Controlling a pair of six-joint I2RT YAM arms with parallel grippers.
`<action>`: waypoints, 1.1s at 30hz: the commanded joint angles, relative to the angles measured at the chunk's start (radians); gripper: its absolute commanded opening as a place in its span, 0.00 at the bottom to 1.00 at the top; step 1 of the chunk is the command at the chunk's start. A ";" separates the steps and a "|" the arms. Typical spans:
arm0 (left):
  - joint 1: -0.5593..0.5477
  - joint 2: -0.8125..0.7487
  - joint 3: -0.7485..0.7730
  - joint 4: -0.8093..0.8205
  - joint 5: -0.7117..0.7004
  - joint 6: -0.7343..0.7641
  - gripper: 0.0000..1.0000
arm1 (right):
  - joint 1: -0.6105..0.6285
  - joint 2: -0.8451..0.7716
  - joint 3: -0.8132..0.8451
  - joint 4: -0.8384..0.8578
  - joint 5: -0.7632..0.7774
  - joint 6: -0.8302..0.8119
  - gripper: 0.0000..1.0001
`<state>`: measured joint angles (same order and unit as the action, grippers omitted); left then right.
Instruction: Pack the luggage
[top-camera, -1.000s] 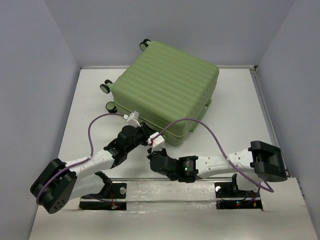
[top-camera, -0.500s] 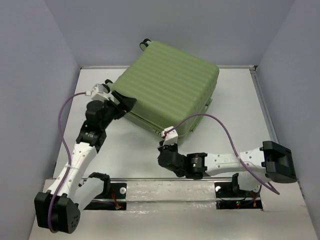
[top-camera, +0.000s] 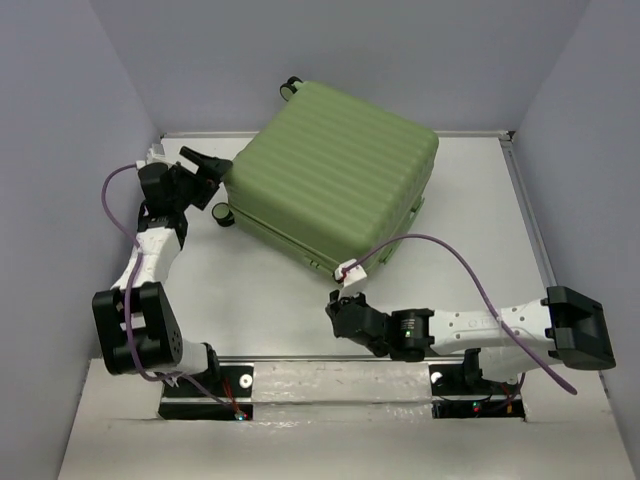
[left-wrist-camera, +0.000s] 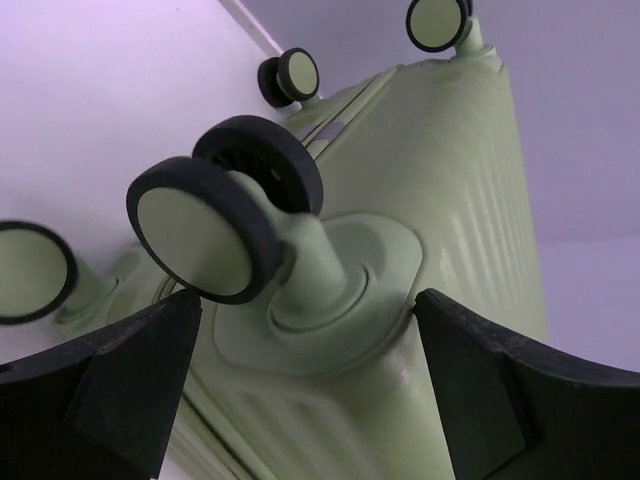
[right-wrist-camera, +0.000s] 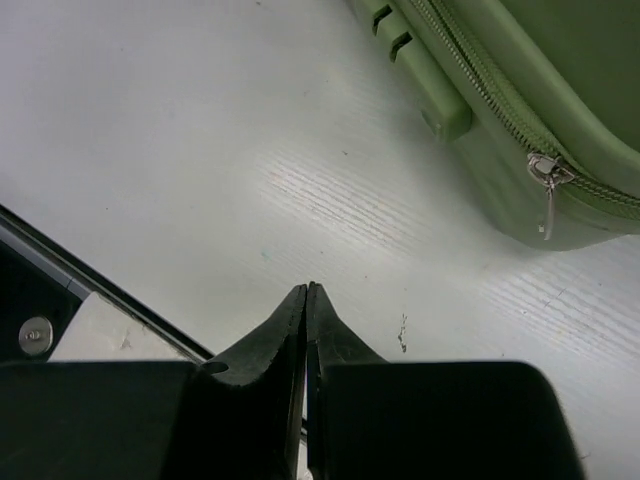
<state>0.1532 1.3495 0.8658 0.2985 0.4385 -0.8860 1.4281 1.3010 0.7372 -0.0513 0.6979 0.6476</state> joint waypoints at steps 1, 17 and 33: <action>-0.003 0.091 0.111 0.106 0.085 -0.042 0.99 | 0.003 -0.020 -0.015 0.039 -0.043 0.000 0.08; 0.000 0.240 0.133 0.372 0.097 -0.223 0.70 | 0.012 -0.115 -0.070 -0.082 -0.006 0.130 0.47; 0.013 -0.059 -0.115 0.418 -0.072 -0.179 0.06 | -0.578 -0.488 -0.277 -0.075 -0.331 0.078 0.54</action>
<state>0.1593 1.4929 0.8497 0.5873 0.4156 -1.1618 0.9852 0.8474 0.4694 -0.1555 0.4671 0.7639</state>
